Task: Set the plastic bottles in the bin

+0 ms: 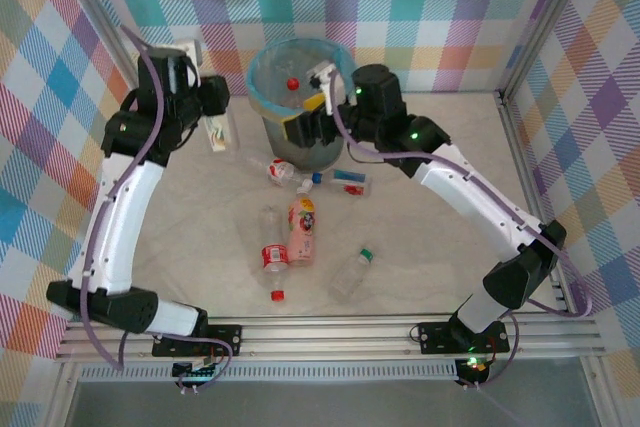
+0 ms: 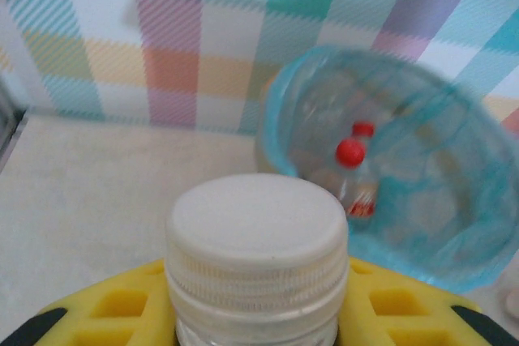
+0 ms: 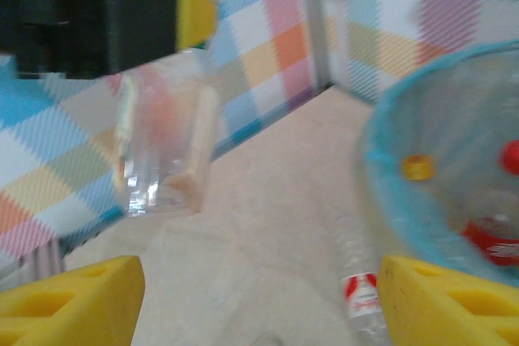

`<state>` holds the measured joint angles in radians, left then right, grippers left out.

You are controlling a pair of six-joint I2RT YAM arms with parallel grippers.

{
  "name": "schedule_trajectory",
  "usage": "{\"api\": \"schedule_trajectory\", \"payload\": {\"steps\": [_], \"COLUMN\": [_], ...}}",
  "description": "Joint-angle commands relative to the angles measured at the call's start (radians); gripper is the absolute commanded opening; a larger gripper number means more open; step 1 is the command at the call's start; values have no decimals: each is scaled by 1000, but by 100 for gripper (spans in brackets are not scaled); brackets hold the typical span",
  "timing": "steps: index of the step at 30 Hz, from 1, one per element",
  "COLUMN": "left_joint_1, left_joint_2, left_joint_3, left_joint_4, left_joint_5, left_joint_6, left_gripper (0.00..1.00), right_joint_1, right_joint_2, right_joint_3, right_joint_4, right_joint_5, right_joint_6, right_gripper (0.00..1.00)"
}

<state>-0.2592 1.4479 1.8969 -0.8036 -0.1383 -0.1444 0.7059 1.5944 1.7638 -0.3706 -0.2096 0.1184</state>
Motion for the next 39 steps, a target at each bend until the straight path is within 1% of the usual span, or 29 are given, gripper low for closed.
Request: {"api": "schedule_trajectory", "payload": {"steps": [1, 6, 10, 12, 13, 15, 18, 25, 30, 34, 37, 39], "left_joint_1": [-24, -41, -70, -89, -98, -117, -136, -146, -146, -146, -146, -146], "left_joint_2": [114, 326, 527, 616, 643, 685, 739, 812, 789, 770, 766, 761], "left_joint_3": [153, 436, 669, 757, 775, 777, 777, 737, 605, 537, 522, 522], "left_joint_4": [58, 155, 175, 188, 201, 238, 251, 217, 282, 312, 308, 302], "left_joint_5": [39, 132, 186, 226, 240, 267, 303, 280, 278, 269, 270, 266], "left_joint_6": [65, 92, 141, 159, 165, 175, 186, 180, 171, 159, 148, 146], "left_gripper": [30, 30, 30, 30, 31, 30, 32, 35, 42, 49, 63, 66], "right_joint_1": [-61, -89, -98, -105, -108, -119, -133, -145, -146, -148, -151, -152], "right_joint_2": [8, 19, 22, 20, 20, 18, 18, -6, -18, -26, -30, -31], "right_joint_3": [40, 87, 108, 111, 111, 109, 102, 30, -6, -20, -28, -32], "right_joint_4": [43, 16, 3, 4, 3, 2, -2, 30, 37, 37, 36, 38], "right_joint_5": [53, 64, 58, 54, 53, 53, 49, 32, 30, 32, 32, 32], "right_joint_6": [93, 81, 60, 49, 45, 36, 37, 52, 58, 52, 48, 49], "right_gripper": [75, 75, 75, 75, 75, 75, 75, 75, 75, 75, 75, 75]}}
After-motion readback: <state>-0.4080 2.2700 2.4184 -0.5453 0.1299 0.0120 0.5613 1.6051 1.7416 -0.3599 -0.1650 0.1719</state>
